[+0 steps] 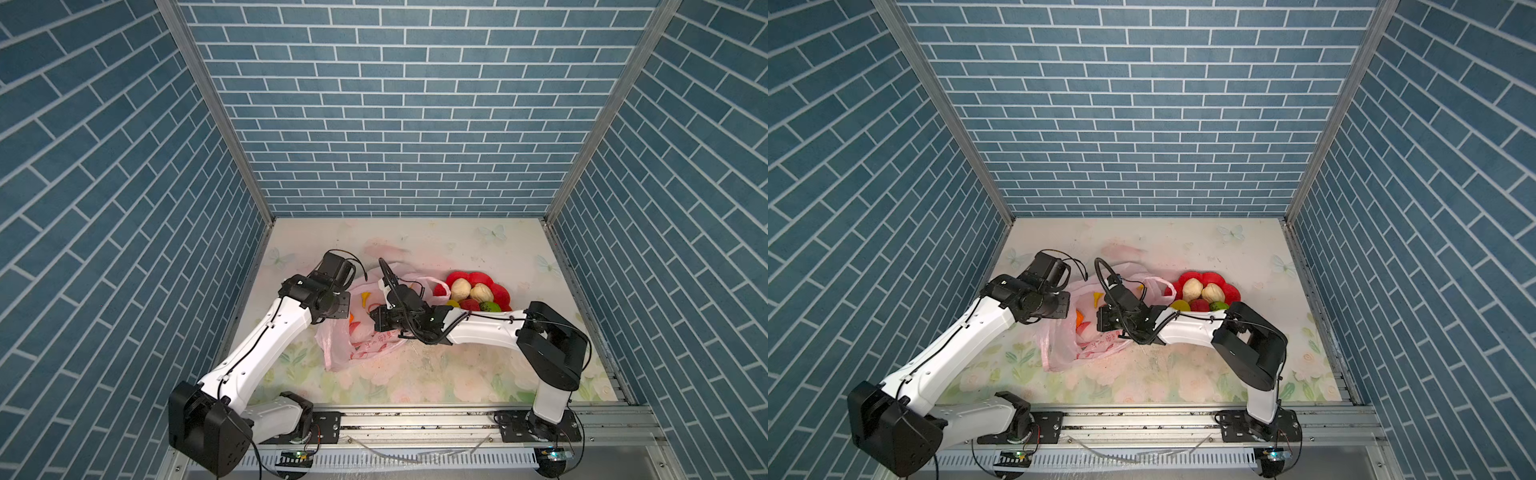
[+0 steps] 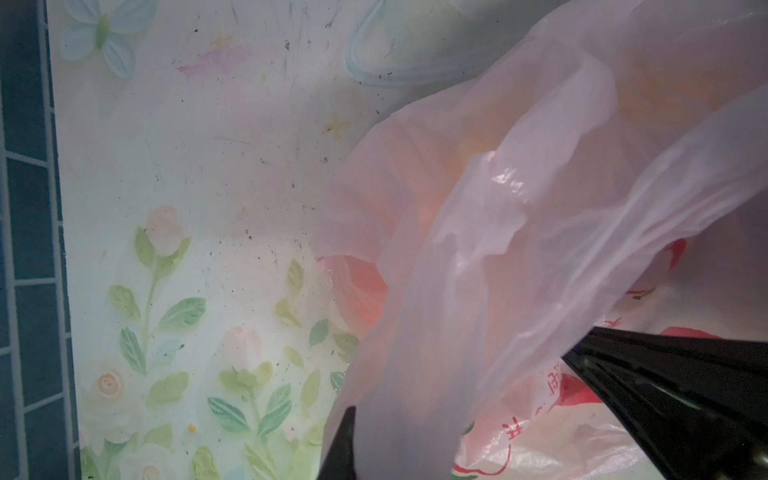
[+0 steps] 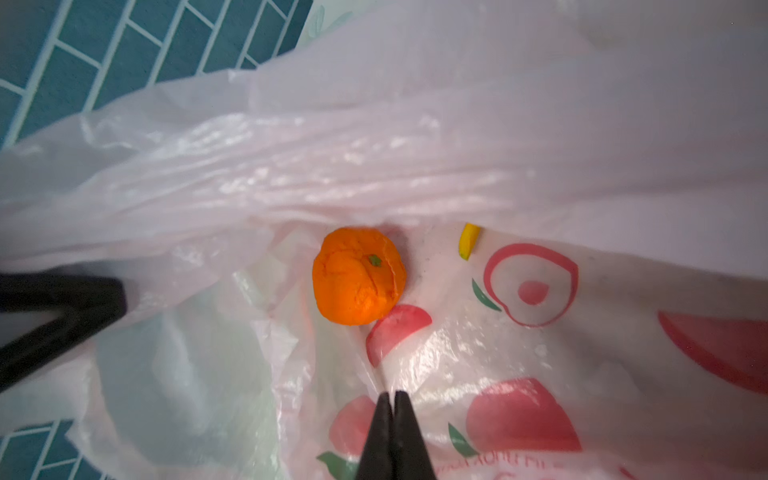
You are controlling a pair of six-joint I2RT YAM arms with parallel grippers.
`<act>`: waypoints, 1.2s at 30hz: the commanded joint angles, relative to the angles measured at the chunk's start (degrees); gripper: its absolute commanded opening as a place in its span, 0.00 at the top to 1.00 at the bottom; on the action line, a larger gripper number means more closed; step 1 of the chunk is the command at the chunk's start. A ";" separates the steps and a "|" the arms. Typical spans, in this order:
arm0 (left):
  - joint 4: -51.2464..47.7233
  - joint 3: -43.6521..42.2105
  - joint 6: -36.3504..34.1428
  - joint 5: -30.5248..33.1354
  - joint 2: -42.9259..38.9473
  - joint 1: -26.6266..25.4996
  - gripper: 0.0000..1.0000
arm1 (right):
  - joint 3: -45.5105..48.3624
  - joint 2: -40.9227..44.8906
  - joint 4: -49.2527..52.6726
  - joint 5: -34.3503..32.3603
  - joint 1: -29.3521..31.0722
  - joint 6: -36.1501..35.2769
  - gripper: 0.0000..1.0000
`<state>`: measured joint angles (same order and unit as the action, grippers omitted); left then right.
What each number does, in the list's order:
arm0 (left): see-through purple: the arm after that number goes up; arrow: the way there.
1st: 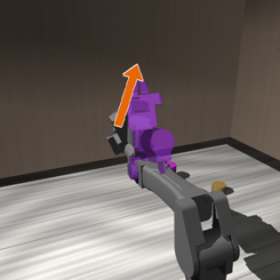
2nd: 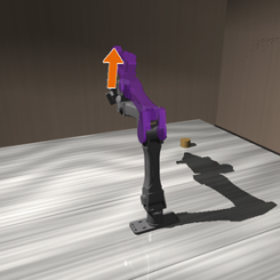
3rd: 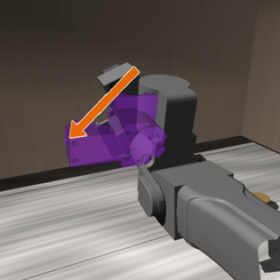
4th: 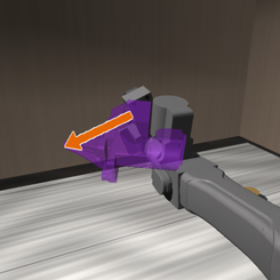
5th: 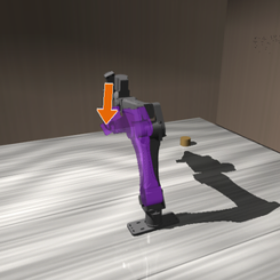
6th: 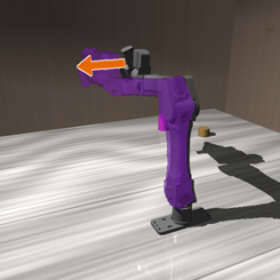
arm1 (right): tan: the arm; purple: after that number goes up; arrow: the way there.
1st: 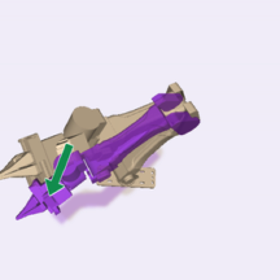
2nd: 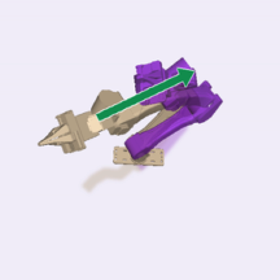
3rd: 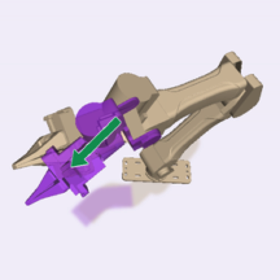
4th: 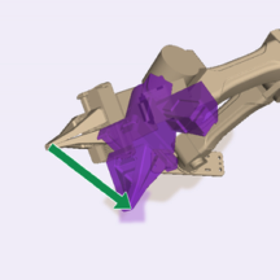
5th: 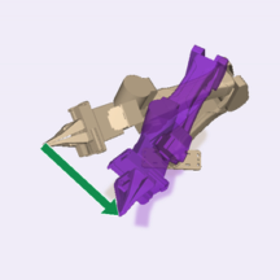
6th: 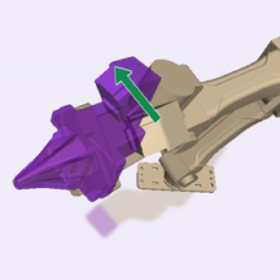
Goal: Take the fake fruits out of the plastic bag
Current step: 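Move the right gripper back into the pink bag opening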
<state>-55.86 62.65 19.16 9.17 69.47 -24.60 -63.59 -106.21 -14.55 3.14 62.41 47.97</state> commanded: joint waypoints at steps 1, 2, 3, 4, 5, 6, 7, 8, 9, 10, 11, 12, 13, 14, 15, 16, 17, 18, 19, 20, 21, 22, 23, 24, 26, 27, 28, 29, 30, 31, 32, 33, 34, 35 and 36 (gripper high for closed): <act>-2.41 1.77 0.59 -0.87 -1.31 0.34 0.83 | -2.10 -3.24 -10.12 2.77 -0.04 6.03 1.00; -2.75 1.93 0.44 -1.24 -1.59 0.43 0.83 | -1.93 -4.18 -11.46 3.50 0.01 6.88 1.00; -3.23 2.10 0.53 -1.34 -1.79 0.43 0.84 | -1.75 -4.83 -12.55 3.64 -0.01 7.82 1.00; -3.53 2.12 0.41 -1.40 -2.20 0.37 0.84 | -1.50 -5.36 -13.20 3.73 -0.01 8.28 1.00; -3.80 2.04 0.44 -1.38 -2.65 0.43 0.84 | -1.29 -5.79 -13.81 3.72 0.01 8.68 1.00; -3.91 1.80 0.55 -1.49 -3.33 0.36 0.84 | -1.08 -6.16 -14.26 3.80 -0.01 9.12 1.00; -3.83 1.46 0.64 -1.82 -4.01 0.43 0.84 | -1.00 -6.44 -14.57 3.88 0.08 9.42 1.00; -3.51 1.01 0.72 -2.41 -4.98 0.39 0.84 | -0.99 -6.70 -15.08 3.92 0.03 9.67 1.00; -3.07 0.38 0.85 -3.02 -5.87 0.42 0.84 | -1.07 -7.05 -15.53 4.25 -0.05 10.05 1.00; -2.76 -0.03 0.97 -3.47 -6.53 0.37 0.84 | -1.15 -7.39 -15.96 4.62 -0.06 10.38 1.00; -2.30 -0.53 1.06 -3.76 -7.26 0.40 0.84 | -1.34 -7.88 -16.41 5.12 0.00 10.86 1.00; -1.95 -0.92 1.18 -3.86 -7.89 0.39 0.84 | -1.62 -8.38 -17.02 5.73 0.02 11.45 1.00; -1.68 -1.20 1.18 -3.81 -8.28 0.38 0.84 | -1.74 -8.92 -17.66 6.22 -0.02 12.04 1.00; -1.39 -1.39 1.26 -3.73 -8.64 0.36 0.84 | -1.80 -9.49 -18.54 6.67 -0.01 12.74 1.00; -1.21 -1.53 1.25 -3.76 -8.99 0.43 0.84 | -1.93 -9.94 -19.06 7.04 -0.03 13.37 1.00; -0.98 -1.65 1.24 -3.72 -9.29 0.36 0.84 | -2.04 -10.26 -19.26 7.25 -0.09 13.82 1.00; -0.82 -1.83 1.23 -3.73 -9.55 0.42 0.84 | -2.25 -10.54 -19.38 7.37 0.01 14.15 1.00; -0.72 -1.91 1.19 -3.87 -9.68 0.42 0.84 | -2.45 -10.75 -19.34 7.58 -0.05 14.32 1.00; -0.68 -1.92 1.17 -3.92 -9.71 0.43 0.85 | -2.59 -10.85 -19.28 7.82 -0.14 14.35 1.00; -0.75 -1.99 1.21 -3.95 -9.71 0.39 0.84 | -2.80 -10.94 -19.21 7.94 0.05 14.43 1.00; -0.91 -2.09 1.25 -3.92 -9.58 0.43 0.84 | -3.13 -11.01 -18.97 8.35 0.08 14.29 1.00; -1.16 -2.18 1.31 -3.96 -9.30 0.37 0.84 | -3.49 -11.11 -18.68 8.66 0.15 14.28 1.00; -1.41 -2.32 1.53 -3.94 -9.06 0.41 0.84 | -3.81 -11.27 -18.43 9.03 0.22 14.20 1.00; -1.81 -2.43 1.87 -3.91 -8.92 0.42 0.84 | -4.05 -11.33 -18.17 9.24 0.31 14.09 1.00; -3.73 -2.38 3.25 -3.36 -8.08 0.43 0.79 | -4.34 -11.56 -17.60 9.32 0.51 13.92 1.00; -4.48 -2.36 3.69 -3.25 -7.72 0.41 0.78 | -4.49 -11.64 -17.50 9.39 0.39 13.91 1.00; -5.23 -2.51 4.45 -3.17 -7.58 0.42 0.77 | -4.67 -11.69 -17.12 9.65 0.65 13.73 1.00; -5.89 -2.78 5.12 -2.95 -7.64 0.43 0.75 | -4.87 -11.74 -16.72 9.78 0.56 13.65 1.00; -6.29 -3.04 5.70 -2.99 -7.68 0.36 0.73 | -5.13 -11.74 -16.35 9.99 0.67 13.45 1.00; -6.67 -3.30 6.24 -3.03 -7.86 0.40 0.70 | -5.36 -11.80 -15.81 10.34 0.78 13.22 1.00; -6.96 -3.50 6.65 -3.25 -7.95 0.42 0.67 | -5.73 -11.87 -15.43 10.60 0.86 13.04 1.00; -7.07 -3.82 7.01 -3.52 -8.01 0.40 0.65 | -6.05 -11.99 -15.20 11.03 0.92 12.94 0.98; -7.16 -4.08 7.27 -3.58 -8.07 0.40 0.64 | -6.34 -12.24 -15.02 11.35 1.02 12.94 0.97; -7.13 -4.35 7.42 -3.61 -8.28 0.40 0.63 | -6.61 -12.47 -14.95 11.73 1.13 12.94 0.95; -7.12 -4.59 7.52 -3.53 -8.37 0.43 0.63 | -7.00 -12.76 -14.89 12.02 1.19 13.02 0.92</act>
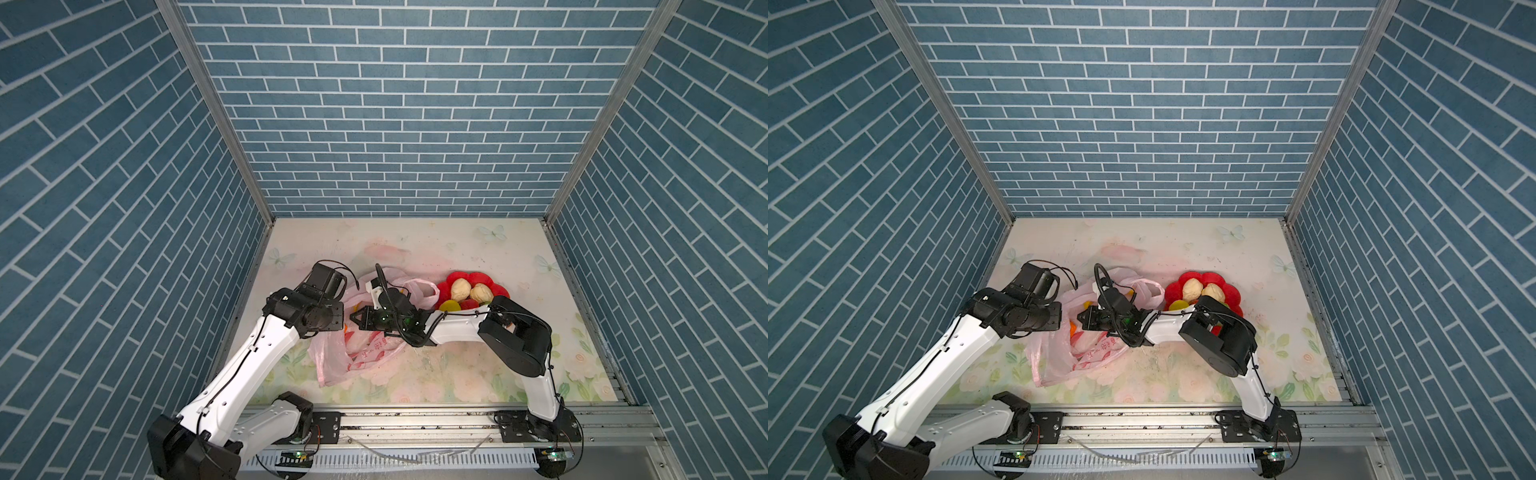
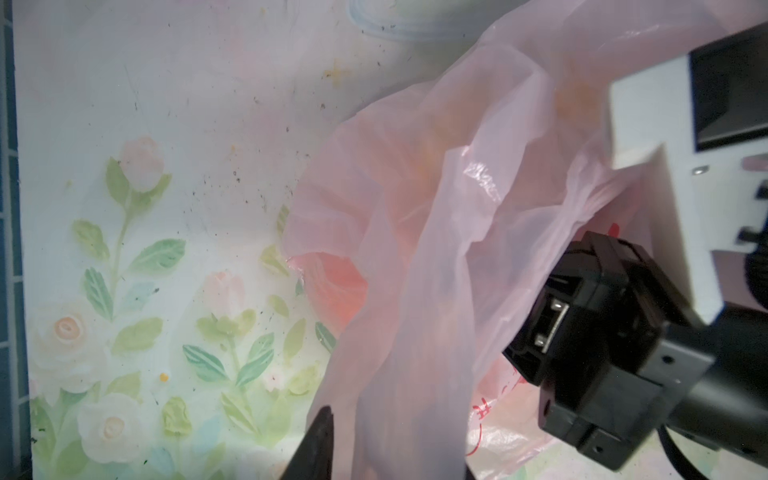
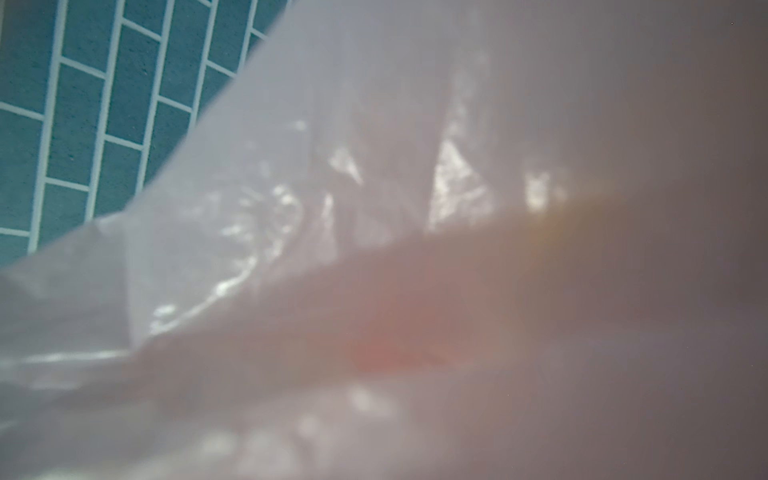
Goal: Take the fake fruits out of the plastic bag
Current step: 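Move the right gripper back into the pink bag opening, then reach deeper into the bag with the right gripper while left holds the edge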
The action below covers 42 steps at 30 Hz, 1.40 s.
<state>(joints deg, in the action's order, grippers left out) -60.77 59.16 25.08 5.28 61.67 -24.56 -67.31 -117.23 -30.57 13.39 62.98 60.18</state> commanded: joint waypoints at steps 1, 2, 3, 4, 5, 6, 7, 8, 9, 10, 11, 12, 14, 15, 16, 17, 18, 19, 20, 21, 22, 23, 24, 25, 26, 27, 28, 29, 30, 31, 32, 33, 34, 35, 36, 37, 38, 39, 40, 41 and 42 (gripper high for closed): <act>-2.07 -1.19 1.63 0.35 -0.51 0.35 0.63 | -3.50 -1.86 1.34 1.99 0.77 0.81 0.90; -1.83 -1.27 1.59 0.41 -0.62 0.34 0.64 | -3.87 -2.06 1.59 2.10 0.89 0.81 0.88; -1.57 -1.36 1.63 0.40 -0.67 0.38 0.64 | -4.12 -2.28 1.74 2.21 1.03 0.74 0.85; -1.39 -1.41 1.64 0.42 -0.62 0.33 0.65 | -4.31 -2.38 2.13 2.26 1.11 0.73 0.84; -1.05 -1.48 1.68 0.28 -0.63 0.39 0.65 | -4.58 -2.44 2.50 2.32 1.26 0.64 0.81; -0.85 -1.50 1.72 0.24 -0.59 0.35 0.66 | -4.78 -2.64 2.78 2.34 1.28 0.59 0.78; -0.58 -1.58 1.74 0.09 -0.63 0.36 0.66 | -5.06 -2.78 3.17 2.35 1.32 0.54 0.75; -0.32 -1.66 1.72 -0.04 -0.59 0.38 0.67 | -5.28 -2.98 3.63 2.35 1.37 0.55 0.72; -0.12 -1.76 1.68 -0.09 -0.62 0.38 0.67 | -5.64 -3.13 3.93 2.37 1.42 0.46 0.69; 0.11 -1.83 1.72 -0.03 -0.59 0.38 0.67 | -5.81 -3.26 4.24 2.43 1.44 0.46 0.67; 0.37 -1.94 1.73 -0.09 -0.61 0.39 0.67 | -6.23 -3.46 4.67 2.52 1.49 0.29 0.64; 0.67 -2.03 1.67 -0.18 -0.64 0.32 0.67 | -6.66 -3.68 5.31 2.52 1.49 0.15 0.62; 1.21 -2.02 1.63 -0.56 -0.57 0.39 0.68 | -7.35 -4.07 6.14 2.69 1.57 -0.02 0.58; 1.48 -1.98 1.62 -0.63 -0.44 0.38 0.68 | -7.69 -4.27 6.43 2.74 1.55 0.02 0.56; 1.75 -2.02 1.63 -0.82 -0.32 0.34 0.68 | -7.90 -4.45 6.61 2.78 1.62 0.02 0.54; 2.02 -2.01 1.55 -0.99 -0.19 0.36 0.69 | -8.15 -4.58 6.84 2.78 1.66 0.02 0.53; 2.25 -1.94 1.52 -1.19 -0.05 0.38 0.69 | -8.41 -4.75 7.15 2.78 1.62 -0.11 0.52; 2.48 -1.87 1.53 -1.38 0.12 0.38 0.69 | -8.60 -4.84 7.44 2.72 1.68 -0.13 0.51; 2.71 -1.94 1.41 -1.46 0.28 0.39 0.69 | -8.80 -5.00 7.75 2.70 1.62 -0.15 0.50; 2.91 -1.94 1.45 -1.59 0.45 0.37 0.69 | -9.03 -5.13 8.02 2.53 1.68 -0.15 0.49; 3.09 -2.02 1.35 -1.65 0.55 0.38 0.70 | -9.30 -5.32 8.40 2.52 1.63 -0.17 0.48; 3.28 -1.98 1.45 -1.81 0.56 0.38 0.70 | -9.58 -5.51 8.80 2.45 1.78 -0.15 0.46; 3.59 -1.94 1.37 -1.93 0.60 0.34 0.70 | -9.80 -5.77 8.99 2.43 1.71 -0.09 0.43; 3.77 -1.93 1.38 -2.11 0.61 0.39 0.70 | -10.01 -5.94 9.09 2.43 1.63 0.01 0.41; 3.98 -1.94 1.42 -2.23 0.60 0.37 0.70 | -10.23 -6.14 9.21 2.43 1.66 0.09 0.40; 4.12 -1.94 1.44 -2.42 0.65 0.33 0.70 | -10.48 -6.44 9.32 2.43 1.75 0.11 0.39; 4.16 -1.89 1.46 -2.50 0.75 0.37 0.71 | -10.64 -6.63 9.47 2.43 1.64 0.16 0.38; 4.31 -1.87 1.59 -2.65 0.75 0.37 0.71 | -10.89 -6.94 9.41 2.52 1.70 0.31 0.37; 4.43 -1.94 1.54 -2.73 0.89 0.35 0.71 | -11.17 -7.26 9.46 2.66 1.66 0.46 0.37; 4.52 -1.94 1.56 -2.90 0.83 0.38 0.71 | -11.42 -7.51 9.32 2.82 1.70 0.61 0.37; 4.56 -1.94 1.63 -2.95 0.90 0.35 0.71 | -11.76 -7.87 9.22 3.08 1.63 0.79 0.36; 4.69 -1.92 1.64 -3.04 0.87 0.33 0.71 | -12.00 -8.01 9.06 3.33 1.68 1.12 0.36; 4.78 -1.89 1.64 -3.22 0.91 0.37 0.72 | -12.10 -8.01 8.46 3.63 1.66 1.53 0.36; 4.92 -1.94 1.73 -3.30 0.83 0.37 0.72 | -12.11 -8.01 7.95 3.90 1.56 1.92 0.36; 5.04 -1.90 1.73 -3.50 0.91 0.38 0.73 | -12.31 -9.82 7.37 4.18 1.61 2.35 0.36; 5.21 -1.87 1.79 -3.69 0.91 0.39 0.73 | -12.32 -10.09 6.63 4.34 1.55 2.68 0.36; 5.39 -1.86 1.83 -3.99 0.92 0.38 0.74 | -12.41 -10.43 5.84 4.58 1.51 3.08 0.36; 5.64 -1.85 1.97 -4.29 0.97 0.38 0.74 | -12.45 -10.71 5.14 4.86 1.45 3.50 0.36; 5.82 -1.85 1.99 -4.52 1.00 0.36 0.75 | -12.48 -10.99 4.44 5.13 1.34 4.00 0.36; 5.92 -1.70 2.06 -4.77 1.14 0.36 0.76 | -12.52 -11.31 3.53 5.41 1.36 4.48 0.36; 6.01 -1.61 2.06 -5.01 1.26 0.35 0.76 | -12.50 -11.63 2.60 5.75 1.22 5.02 0.36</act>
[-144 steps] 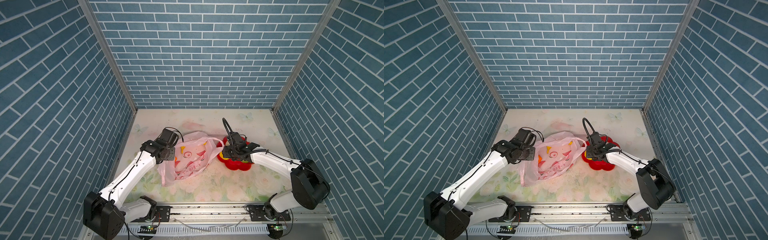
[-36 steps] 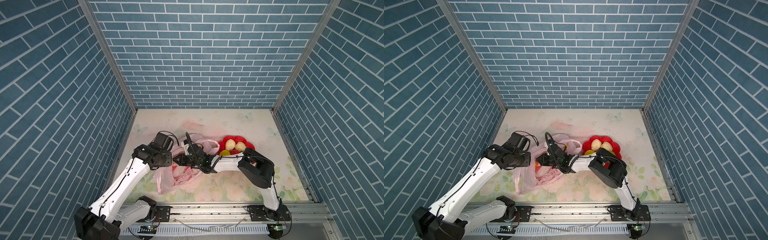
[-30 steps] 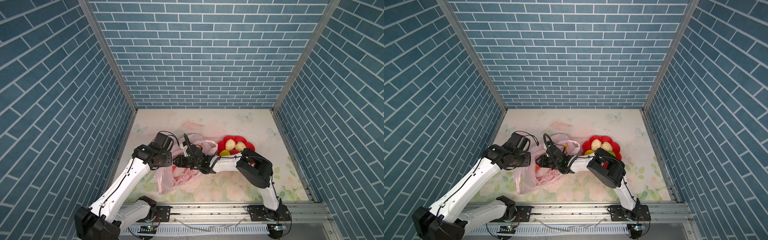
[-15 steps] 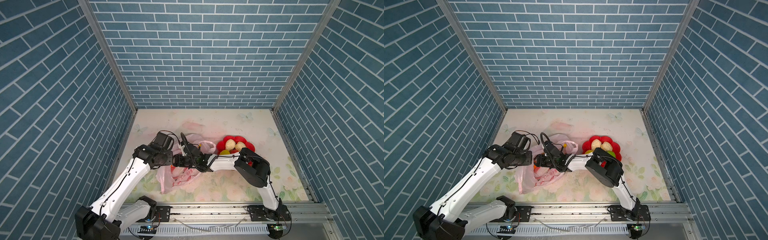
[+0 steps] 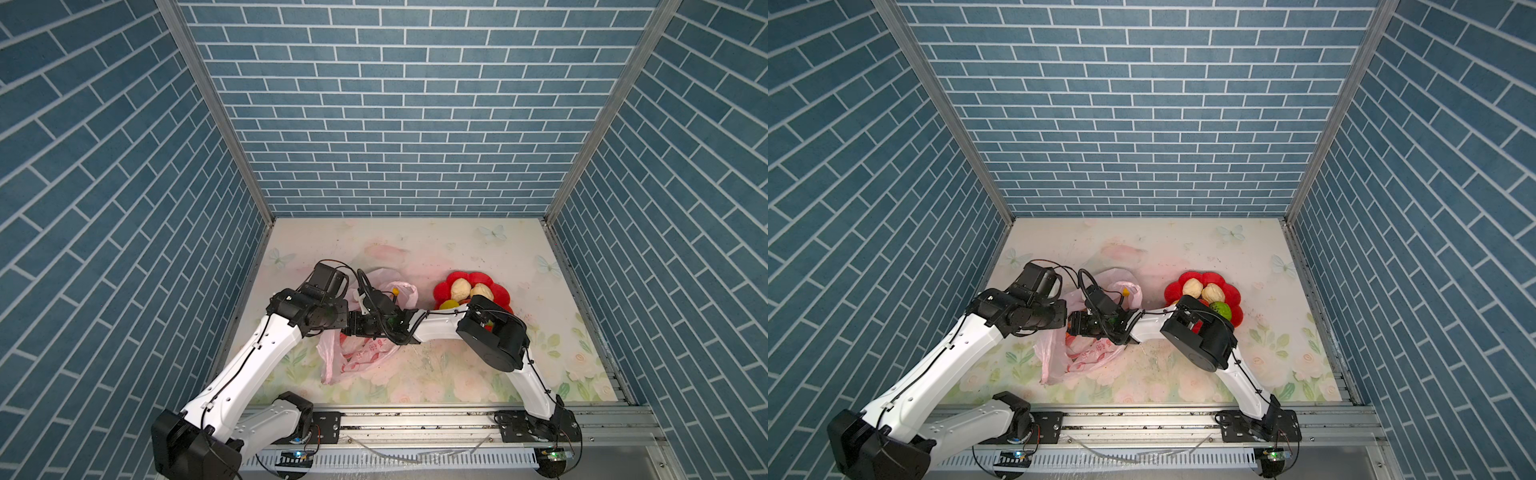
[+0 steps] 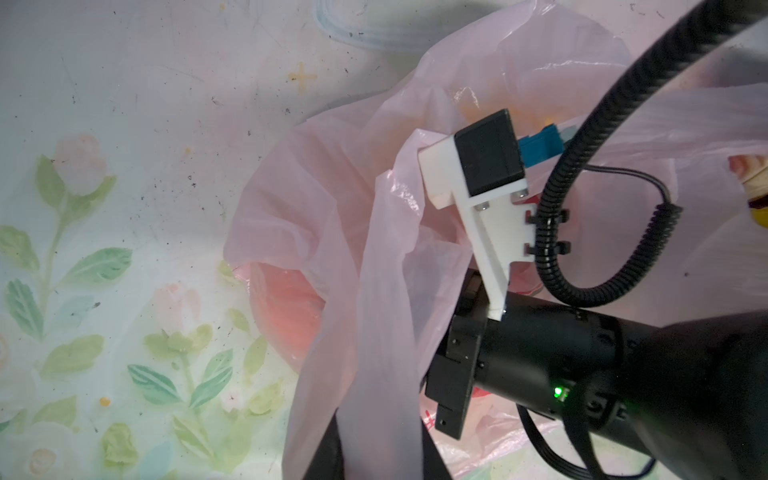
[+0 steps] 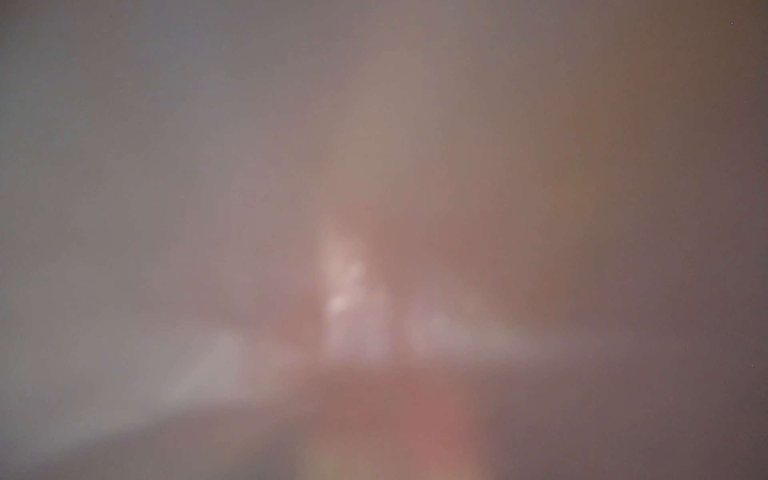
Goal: Take the fake fruits out of the plastic bag
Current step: 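Reach deeper into the bag with the right gripper while left holds the edge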
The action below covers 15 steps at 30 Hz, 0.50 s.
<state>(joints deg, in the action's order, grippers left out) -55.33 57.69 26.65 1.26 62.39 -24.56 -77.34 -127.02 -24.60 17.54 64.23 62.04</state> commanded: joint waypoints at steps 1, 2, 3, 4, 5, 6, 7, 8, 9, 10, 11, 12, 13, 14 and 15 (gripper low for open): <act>0.66 -0.12 0.59 -1.14 0.63 0.39 0.77 | -2.44 -2.15 -4.14 1.91 -0.07 3.70 0.36; 0.75 -0.02 0.68 -1.28 0.74 0.34 0.77 | -2.38 -2.39 -4.87 2.13 -0.11 4.23 0.36; 0.88 -0.04 0.77 -1.49 0.76 0.32 0.78 | -2.29 -2.66 -5.63 2.39 -0.22 4.68 0.36; 1.00 0.04 0.80 -1.65 0.84 0.38 0.79 | -2.15 -2.86 -6.30 2.65 -0.31 5.15 0.36; 1.01 0.13 0.99 -1.82 0.81 0.35 0.79 | -1.98 -3.08 -7.29 2.84 -0.41 5.68 0.35; 1.10 0.18 1.06 -2.04 0.87 0.38 0.80 | -1.83 -3.27 -8.22 3.09 -0.53 6.18 0.35; 1.10 0.23 1.19 -2.14 0.86 0.35 0.80 | -1.76 -3.45 -8.85 3.28 -0.59 6.64 0.35; 1.10 0.40 1.17 -2.14 0.85 0.38 0.81 | -1.67 -3.64 -9.60 3.42 -0.74 7.05 0.35; 1.10 0.57 1.22 -2.22 0.79 0.38 0.82 | -1.59 -3.78 -10.21 3.54 -0.72 7.46 0.35; 1.10 0.73 1.21 -2.23 0.79 0.39 0.82 | -1.59 -3.92 -10.61 3.71 -0.77 7.64 0.35; 1.10 1.09 1.21 -2.30 0.67 0.38 0.83 | -1.60 -4.05 -11.02 3.77 -0.96 7.90 0.35; 1.17 1.31 1.27 -2.46 0.55 0.39 0.83 | -1.46 -4.19 -11.40 3.90 -0.86 8.16 0.36; 1.23 1.57 1.33 -2.57 0.53 0.37 0.83 | -1.47 -4.28 -11.67 4.03 -0.92 8.32 0.35; 1.24 1.81 1.21 -2.66 0.49 0.38 0.83 | -1.48 -4.33 -11.98 4.08 -0.86 8.62 0.36; 1.35 2.14 1.22 -2.75 0.40 0.38 0.83 | -1.47 -4.39 -12.21 4.23 -0.97 8.81 0.35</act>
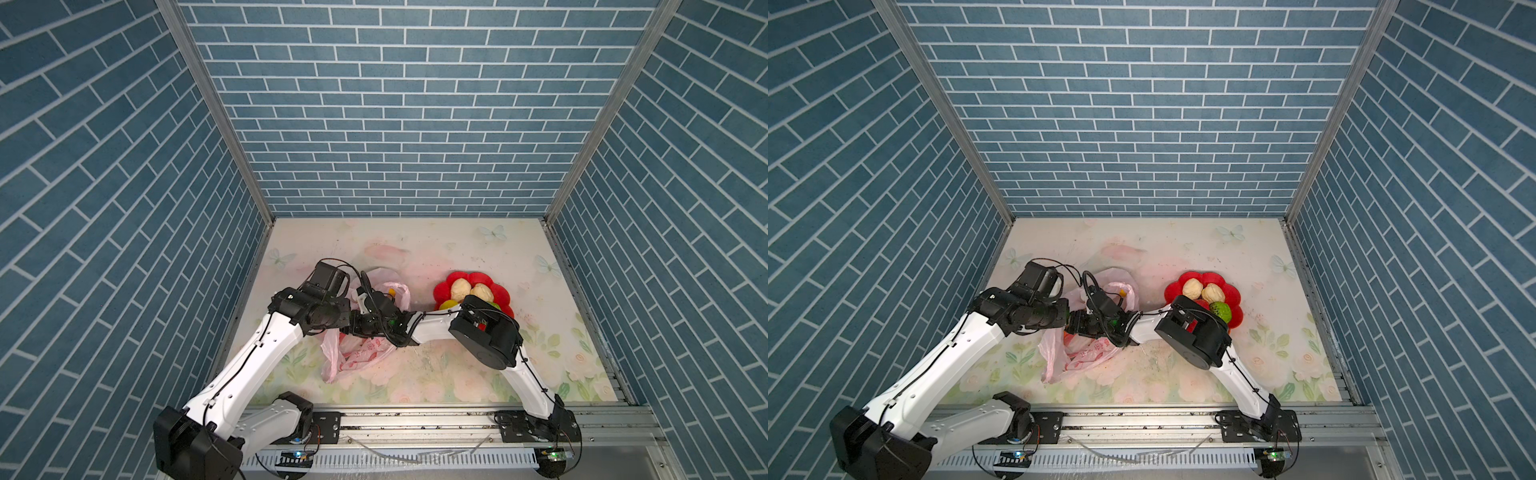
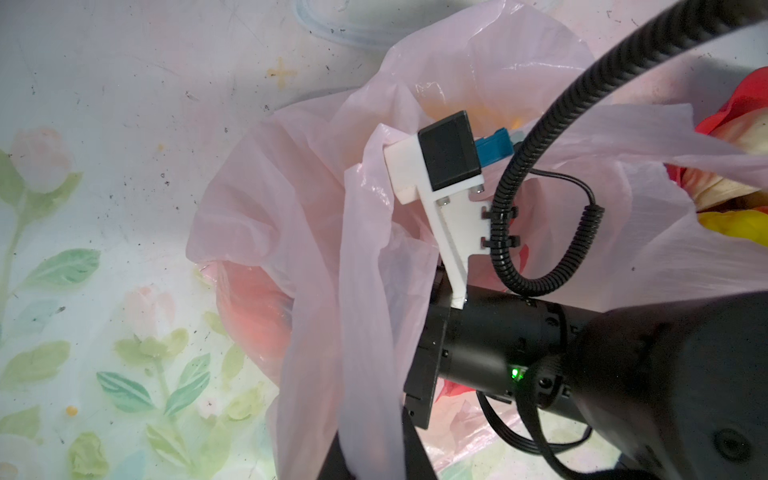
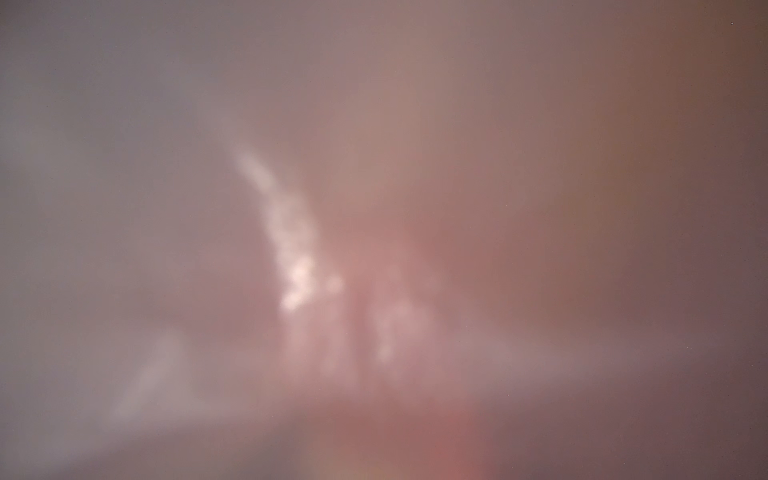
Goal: Take the fake fruits out of the plastic bag
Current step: 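Reach deeper into the bag with the right gripper while left holds the edge, then grasp the orange fruit inside the pink bag with the right gripper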
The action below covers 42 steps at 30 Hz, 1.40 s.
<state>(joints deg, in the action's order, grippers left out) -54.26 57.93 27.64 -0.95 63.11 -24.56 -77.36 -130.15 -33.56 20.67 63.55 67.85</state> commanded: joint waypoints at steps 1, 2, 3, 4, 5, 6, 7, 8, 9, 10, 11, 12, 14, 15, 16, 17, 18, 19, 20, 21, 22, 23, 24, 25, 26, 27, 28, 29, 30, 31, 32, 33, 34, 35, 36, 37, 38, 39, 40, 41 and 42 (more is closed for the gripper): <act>0.29 2.22 0.19 -0.66 -0.30 0.39 0.83 | -1.45 -1.38 -3.55 1.17 -0.23 3.19 0.35; 0.38 2.51 0.14 -0.71 -0.35 0.39 0.83 | -1.46 -1.49 -3.63 1.22 -0.28 3.40 0.35; 0.36 2.77 0.01 -0.72 -0.35 0.35 0.83 | -1.47 -1.50 -3.83 1.30 -0.41 3.55 0.35; 0.38 2.95 -0.03 -0.76 -0.27 0.37 0.83 | -1.42 -1.58 -3.95 1.39 -0.27 3.75 0.35; 0.47 3.15 -0.14 -0.79 -0.34 0.30 0.83 | -1.52 -1.68 -4.20 1.54 -0.24 3.91 0.35; 0.62 3.32 -0.21 -0.89 -0.36 0.26 0.83 | -1.62 -1.84 -4.32 1.61 -0.21 4.04 0.35; 0.77 3.48 -0.29 -1.03 -0.28 0.26 0.83 | -1.65 -1.89 -4.45 1.71 -0.29 4.16 0.35; 0.88 3.65 -0.40 -1.12 -0.33 0.21 0.83 | -1.77 -2.05 -4.63 1.82 -0.31 4.41 0.35; 0.93 3.83 -0.57 -1.09 -0.19 0.25 0.84 | -1.78 -2.23 -4.79 1.92 -0.33 4.62 0.35; 0.96 4.06 -0.82 -1.00 -0.11 0.30 0.84 | -1.82 -2.27 -5.02 2.05 -0.34 4.88 0.35; 0.91 4.24 -1.01 -0.90 0.11 0.29 0.84 | -1.87 -2.56 -5.39 2.10 -0.30 5.25 0.35; 0.99 4.29 -1.13 -0.76 0.25 0.29 0.84 | -1.96 -2.65 -5.55 2.17 -0.28 5.47 0.35; 1.15 4.25 -1.29 -0.75 0.50 0.25 0.84 | -2.21 -3.06 -5.52 2.28 -0.29 6.00 0.35; 1.34 4.17 -1.38 -0.66 0.53 0.23 0.84 | -2.39 -3.20 -5.42 2.43 -0.33 6.05 0.35; 1.59 4.04 -1.29 -0.67 0.59 0.19 0.84 | -2.60 -3.34 -5.14 2.53 -0.18 6.13 0.35; 1.78 3.87 -1.27 -0.70 0.59 0.17 0.84 | -2.70 -3.51 -5.02 2.49 -0.18 6.13 0.35; 1.90 3.66 -1.27 -0.65 0.61 0.13 0.84 | -2.78 -3.61 -4.87 2.54 -0.23 6.23 0.35; 2.12 3.59 -1.29 -0.64 0.60 0.12 0.84 | -2.96 -3.70 -4.76 2.62 -0.27 6.27 0.35; 2.22 3.43 -1.27 -0.59 0.72 0.19 0.84 | -3.10 -3.95 -4.76 2.63 -0.19 6.43 0.35; 2.31 3.40 -1.29 -0.71 0.75 0.12 0.84 | -3.14 -4.12 -4.80 2.63 -0.18 6.50 0.35; 2.40 3.33 -1.27 -0.76 0.87 0.17 0.84 | -3.38 -4.35 -4.78 2.71 -0.18 6.59 0.35; 2.46 3.24 -1.23 -0.81 0.89 0.12 0.84 | -3.57 -4.47 -4.80 2.71 -0.18 6.76 0.35; 2.56 3.24 -1.22 -0.88 0.87 0.12 0.84 | -3.81 -4.72 -4.99 2.80 -0.23 6.92 0.35; 2.58 3.24 -1.20 -0.90 0.87 0.12 0.84 | -4.09 -4.97 -4.97 2.89 -0.18 7.09 0.35; 2.67 3.24 -1.20 -0.94 0.91 0.10 0.85 | -4.41 -5.07 -5.02 2.97 -0.22 7.20 0.35; 2.67 3.24 -1.24 -0.90 0.88 0.12 0.85 | -4.59 -5.29 -4.99 3.02 -0.31 7.34 0.35; 2.75 3.24 -1.24 -0.96 0.96 0.04 0.85 | -4.81 -5.52 -5.02 3.06 -0.05 7.53 0.35; 2.80 3.24 -1.26 -1.05 0.96 0.06 0.85 | -5.03 -5.71 -4.89 3.06 -0.25 7.60 0.35; 2.84 3.15 -1.18 -0.98 0.96 0.04 0.85 | -5.15 -5.81 -4.85 3.06 -0.27 7.71 0.36; 2.91 3.09 -1.17 -1.09 1.08 0.06 0.85 | -5.22 -5.93 -4.88 2.98 -0.18 7.75 0.36; 2.95 3.00 -1.25 -1.08 1.10 0.11 0.85 | -5.36 -6.06 -4.92 2.98 -0.22 7.86 0.36; 3.02 2.93 -1.17 -1.16 1.11 -0.04 0.85 | -5.59 -6.10 -4.97 2.98 -0.26 7.94 0.36; 3.18 2.82 -1.16 -1.16 1.05 0.03 0.85 | -5.76 -6.21 -5.02 2.98 -0.26 8.05 0.37; 3.23 2.72 -1.09 -1.24 1.13 -0.05 0.85 | -5.87 -6.32 -5.02 3.05 -0.21 8.11 0.37; 3.35 2.64 -1.02 -1.24 1.10 -0.08 0.85 | -5.93 -6.29 -5.32 3.22 -0.23 8.16 0.37; 3.31 2.55 -1.00 -1.20 1.22 -0.13 0.85 | -5.94 -6.11 -5.78 3.33 -0.36 8.32 0.37; 3.37 2.54 -0.99 -1.16 1.19 -0.09 0.85 | -6.04 -6.00 -5.85 3.49 -0.36 8.28 0.37; 3.37 2.53 -1.01 -1.19 1.22 -0.15 0.85 | -6.12 -5.78 -5.81 3.63 -0.32 8.32 0.36; 3.35 2.54 -0.96 -1.08 1.14 -0.21 0.85 | -6.13 -5.67 -5.82 3.68 -0.26 8.28 0.36; 3.41 2.56 -1.07 -1.15 1.26 -0.23 0.85 | -6.20 -5.64 -5.88 3.75 -0.26 8.25 0.36; 3.46 2.54 -0.94 -1.16 1.25 -0.23 0.85 | -6.22 -5.63 -5.96 3.77 -0.31 8.28 0.36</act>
<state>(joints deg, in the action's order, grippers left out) -51.48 60.84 27.18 -1.80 63.94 -24.67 -81.17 -134.91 -38.28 23.64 63.35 73.78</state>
